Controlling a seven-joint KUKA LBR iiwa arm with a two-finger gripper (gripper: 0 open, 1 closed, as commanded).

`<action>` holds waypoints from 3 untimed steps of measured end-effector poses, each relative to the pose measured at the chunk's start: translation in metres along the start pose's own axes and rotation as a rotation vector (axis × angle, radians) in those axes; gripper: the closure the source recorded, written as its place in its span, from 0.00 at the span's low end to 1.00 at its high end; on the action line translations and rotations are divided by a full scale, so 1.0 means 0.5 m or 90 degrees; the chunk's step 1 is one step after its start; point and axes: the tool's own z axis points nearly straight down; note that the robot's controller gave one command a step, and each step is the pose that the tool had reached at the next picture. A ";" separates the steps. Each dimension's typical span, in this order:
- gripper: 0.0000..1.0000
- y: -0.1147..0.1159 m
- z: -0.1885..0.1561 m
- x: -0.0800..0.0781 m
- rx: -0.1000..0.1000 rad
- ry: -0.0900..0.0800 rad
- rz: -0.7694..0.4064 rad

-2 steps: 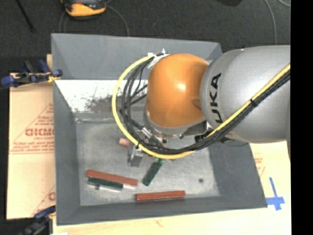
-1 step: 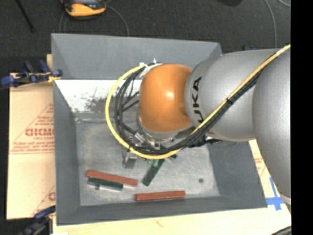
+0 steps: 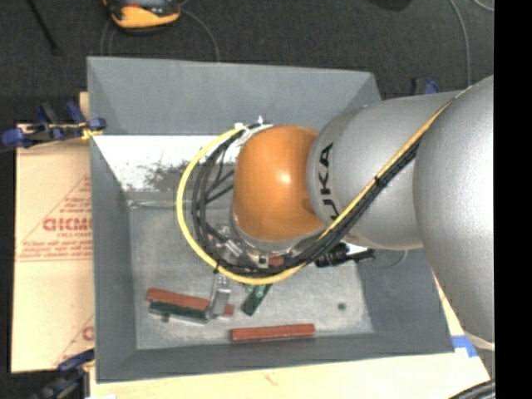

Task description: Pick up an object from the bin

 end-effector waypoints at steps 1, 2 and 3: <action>0.00 0.000 0.001 0.000 0.000 0.000 0.001; 0.00 0.013 0.063 0.019 0.000 -0.003 -0.050; 0.00 0.036 0.164 0.054 0.001 -0.001 -0.128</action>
Offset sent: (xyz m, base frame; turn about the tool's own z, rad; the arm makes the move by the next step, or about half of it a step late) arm -0.0298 0.0292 -0.1010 -0.2462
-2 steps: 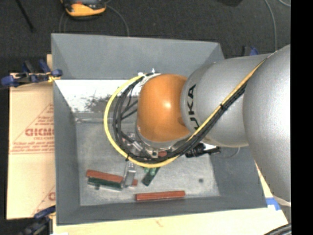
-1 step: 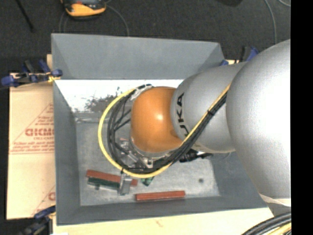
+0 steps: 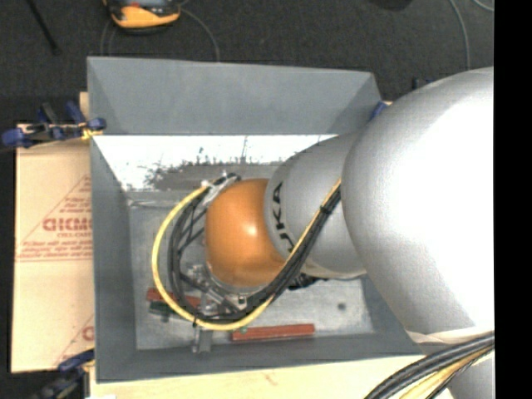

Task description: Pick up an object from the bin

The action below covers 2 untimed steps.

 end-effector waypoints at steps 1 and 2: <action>0.00 0.004 0.021 0.002 -0.001 0.000 -0.018; 1.00 0.020 0.038 -0.005 -0.001 0.001 -0.025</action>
Offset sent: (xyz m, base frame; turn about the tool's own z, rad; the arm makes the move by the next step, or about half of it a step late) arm 0.0015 0.0104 -0.0188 -0.0405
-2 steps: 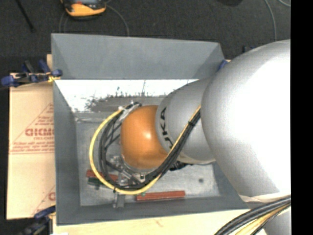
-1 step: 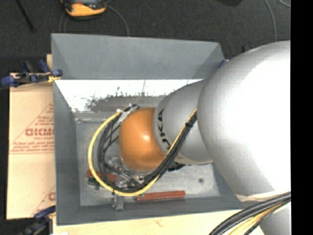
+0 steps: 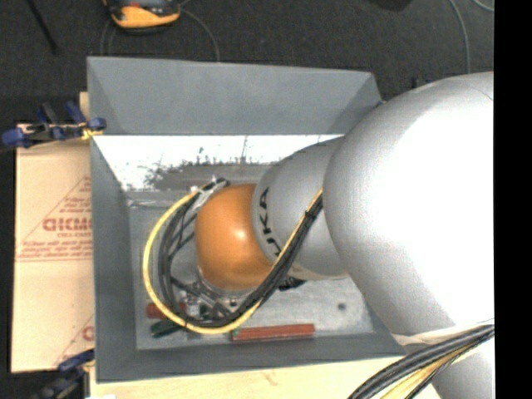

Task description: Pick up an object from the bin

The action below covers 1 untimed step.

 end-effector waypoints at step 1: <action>1.00 0.000 0.000 0.000 0.000 0.000 0.000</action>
Offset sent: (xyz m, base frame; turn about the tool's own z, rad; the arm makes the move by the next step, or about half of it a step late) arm 0.0046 0.0086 0.1095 0.0054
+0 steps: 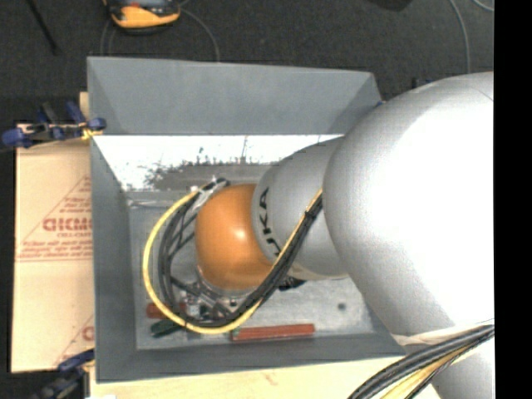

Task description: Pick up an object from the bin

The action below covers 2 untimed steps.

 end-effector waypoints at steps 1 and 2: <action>1.00 0.006 -0.097 -0.001 0.002 0.006 0.000; 1.00 -0.020 -0.275 -0.042 0.001 0.000 -0.014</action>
Offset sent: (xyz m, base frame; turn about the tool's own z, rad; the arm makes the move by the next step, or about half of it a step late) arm 0.0198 -0.0083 0.1372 -0.0227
